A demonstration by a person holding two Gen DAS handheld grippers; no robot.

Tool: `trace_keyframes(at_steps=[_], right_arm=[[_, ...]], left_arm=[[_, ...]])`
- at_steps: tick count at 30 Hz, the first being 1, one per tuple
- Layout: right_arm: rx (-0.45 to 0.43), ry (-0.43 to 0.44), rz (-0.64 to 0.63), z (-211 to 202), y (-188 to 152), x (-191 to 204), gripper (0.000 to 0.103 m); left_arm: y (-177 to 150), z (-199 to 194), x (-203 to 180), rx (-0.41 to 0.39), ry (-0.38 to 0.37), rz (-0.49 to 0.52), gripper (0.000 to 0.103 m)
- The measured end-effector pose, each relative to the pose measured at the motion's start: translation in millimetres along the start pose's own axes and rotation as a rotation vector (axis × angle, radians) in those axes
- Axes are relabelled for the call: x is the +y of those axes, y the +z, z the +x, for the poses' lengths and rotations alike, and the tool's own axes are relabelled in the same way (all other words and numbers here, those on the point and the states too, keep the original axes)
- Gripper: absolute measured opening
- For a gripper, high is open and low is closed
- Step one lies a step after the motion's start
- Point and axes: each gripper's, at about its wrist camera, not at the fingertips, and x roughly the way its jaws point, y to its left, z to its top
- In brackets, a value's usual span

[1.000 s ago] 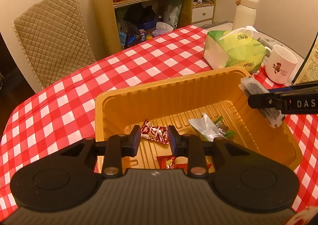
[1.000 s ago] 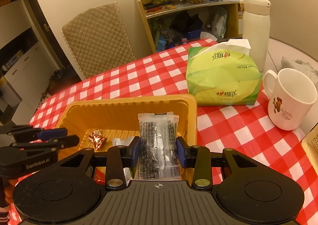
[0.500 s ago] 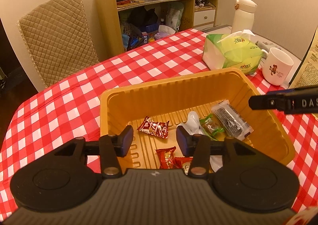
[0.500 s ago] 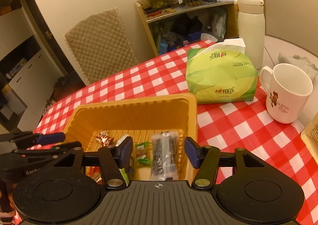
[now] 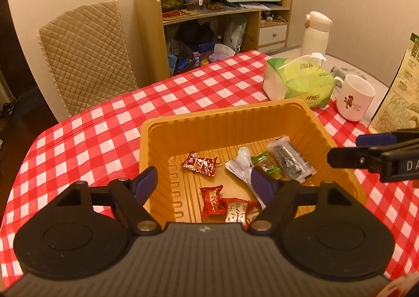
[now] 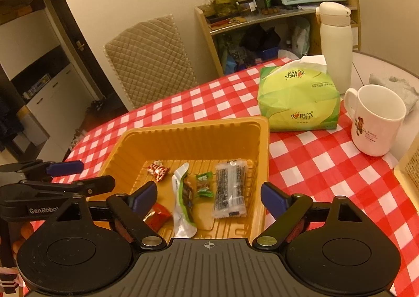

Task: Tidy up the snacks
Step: 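Move both open grippers away from the tray toward the remaining snacks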

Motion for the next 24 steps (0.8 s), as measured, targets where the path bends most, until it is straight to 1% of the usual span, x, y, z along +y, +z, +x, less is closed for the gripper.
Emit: trace_keyframes(at_steps=[5,10,13,19,24], right_arm=[[-0.007,0.013,-0.015,-21.0,-7.0,0.7,0.089],[-0.034,0.043,-0.024,-50.0,-14.8,1.7,0.090],[-0.050,0.060,-0.035,-69.2,-20.1,3.3,0.090],[-0.063,0.077,-0.073,-105.1,-33.4,6.6,0.090],[-0.067,0.086,-0.092,-132.3,-49.6,6.3,0.091]], left_arm=[[-6.0,-27.1,-7.2,-0.014,0.006,-0.009,0.080],[-16.7,-59.5,-20.3,-0.031,0.015,-0.005,0.083],[-23.6,-79.8,-29.0,-0.046,0.021,-0.006,0.084],[-38.0,-118.1,-43.6,-0.062,0.020,-0.043,0.084],[-57.2,-148.1,-53.8,-0.070,0.015,-0.083,0.085]])
